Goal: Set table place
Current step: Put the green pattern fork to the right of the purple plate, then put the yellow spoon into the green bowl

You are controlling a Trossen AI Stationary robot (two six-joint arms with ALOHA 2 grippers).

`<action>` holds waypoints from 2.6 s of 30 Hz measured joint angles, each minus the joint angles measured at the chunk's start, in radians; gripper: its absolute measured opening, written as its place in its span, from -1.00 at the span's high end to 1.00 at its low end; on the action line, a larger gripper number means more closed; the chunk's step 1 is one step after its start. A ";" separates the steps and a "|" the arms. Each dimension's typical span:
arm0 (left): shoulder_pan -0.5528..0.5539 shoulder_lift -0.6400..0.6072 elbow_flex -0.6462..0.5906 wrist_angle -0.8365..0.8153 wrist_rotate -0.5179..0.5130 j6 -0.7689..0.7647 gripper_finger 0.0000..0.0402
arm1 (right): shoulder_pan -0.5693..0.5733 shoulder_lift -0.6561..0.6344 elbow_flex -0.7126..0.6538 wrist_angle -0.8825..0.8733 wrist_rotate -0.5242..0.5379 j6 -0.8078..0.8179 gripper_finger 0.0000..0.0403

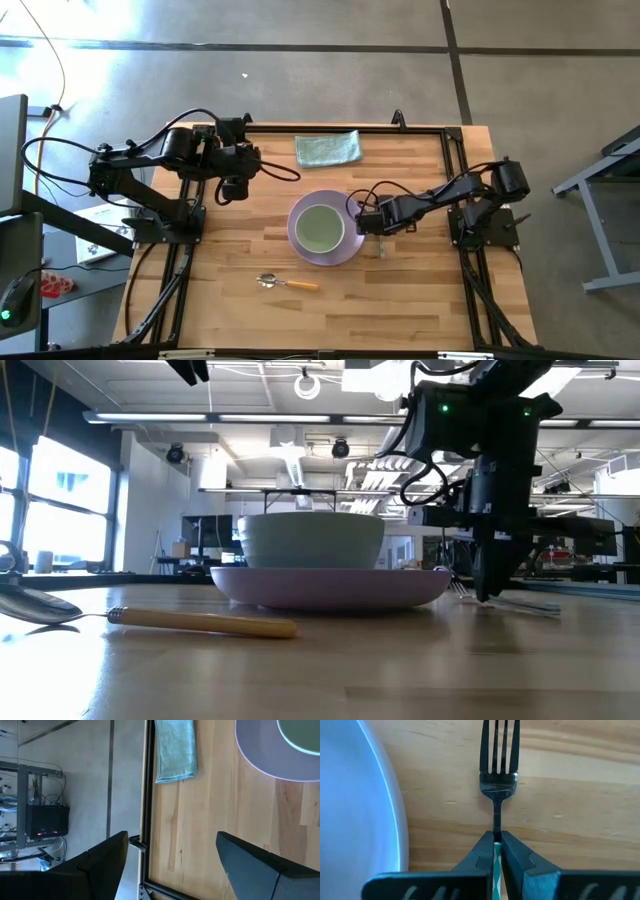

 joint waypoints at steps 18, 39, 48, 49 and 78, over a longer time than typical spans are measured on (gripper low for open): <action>0.000 0.000 0.000 -0.034 0.002 -0.004 -0.45 | 0.000 -0.077 0.000 -0.047 0.032 0.029 0.61; -0.215 -0.003 -0.667 0.657 0.689 -0.167 -0.45 | -0.107 -0.555 0.001 -0.304 0.216 -0.306 0.61; -0.273 0.005 -0.869 0.910 0.850 -0.487 -0.45 | -0.161 -0.553 0.001 -0.319 0.195 -0.489 0.61; -0.280 0.004 -0.889 0.946 0.866 -0.519 -0.45 | -0.165 -0.554 0.001 -0.319 0.195 -0.505 0.61; -0.314 0.030 -1.143 1.363 0.985 -0.943 -0.45 | -0.171 -0.554 0.001 -0.319 0.207 -0.619 0.61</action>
